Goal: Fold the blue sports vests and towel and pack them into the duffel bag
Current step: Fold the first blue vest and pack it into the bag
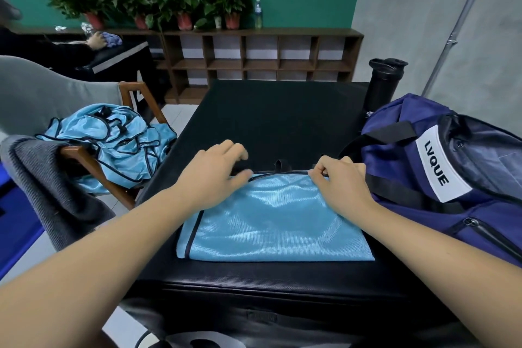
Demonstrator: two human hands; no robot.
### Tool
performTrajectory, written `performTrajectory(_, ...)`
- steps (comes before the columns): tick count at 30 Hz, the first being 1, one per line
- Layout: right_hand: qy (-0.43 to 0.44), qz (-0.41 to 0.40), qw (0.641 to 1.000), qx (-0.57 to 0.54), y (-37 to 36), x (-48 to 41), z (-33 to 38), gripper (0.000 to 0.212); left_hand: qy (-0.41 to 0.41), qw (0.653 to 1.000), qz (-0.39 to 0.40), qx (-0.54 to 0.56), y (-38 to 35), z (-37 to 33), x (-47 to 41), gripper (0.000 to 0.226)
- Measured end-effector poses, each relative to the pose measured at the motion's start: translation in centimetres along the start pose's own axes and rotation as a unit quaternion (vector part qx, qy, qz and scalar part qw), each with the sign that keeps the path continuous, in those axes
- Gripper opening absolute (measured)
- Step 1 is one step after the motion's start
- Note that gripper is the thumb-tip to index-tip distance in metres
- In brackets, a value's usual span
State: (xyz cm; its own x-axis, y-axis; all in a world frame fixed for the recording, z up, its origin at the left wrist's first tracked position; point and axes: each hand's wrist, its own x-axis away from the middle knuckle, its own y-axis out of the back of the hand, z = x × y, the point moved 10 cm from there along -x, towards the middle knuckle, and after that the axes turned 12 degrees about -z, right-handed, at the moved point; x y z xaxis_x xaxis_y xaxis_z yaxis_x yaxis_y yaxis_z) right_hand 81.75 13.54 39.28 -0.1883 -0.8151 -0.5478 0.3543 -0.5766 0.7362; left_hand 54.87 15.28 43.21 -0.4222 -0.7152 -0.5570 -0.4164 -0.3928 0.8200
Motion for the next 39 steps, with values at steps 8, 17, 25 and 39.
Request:
performTrajectory(8,0.012,-0.018,1.0,0.004,0.1,0.0,0.2,0.028,-0.1,0.993,-0.019,-0.064,-1.3,-1.8,0.1,0.032)
performTrajectory(17,0.037,-0.021,0.999,0.025,0.7,0.0,0.7,0.014,-0.083,0.995,-0.053,-0.017,1.3,-2.4,-0.3,0.015)
performTrajectory(25,0.118,-0.053,0.99,0.063,2.3,0.9,3.5,0.015,-0.07,0.992,0.07,0.073,-3.8,-5.6,3.0,0.023)
performTrajectory(39,0.219,0.153,0.962,0.055,-0.3,7.8,6.6,0.053,0.157,0.978,0.089,-0.108,0.7,7.2,2.9,0.05)
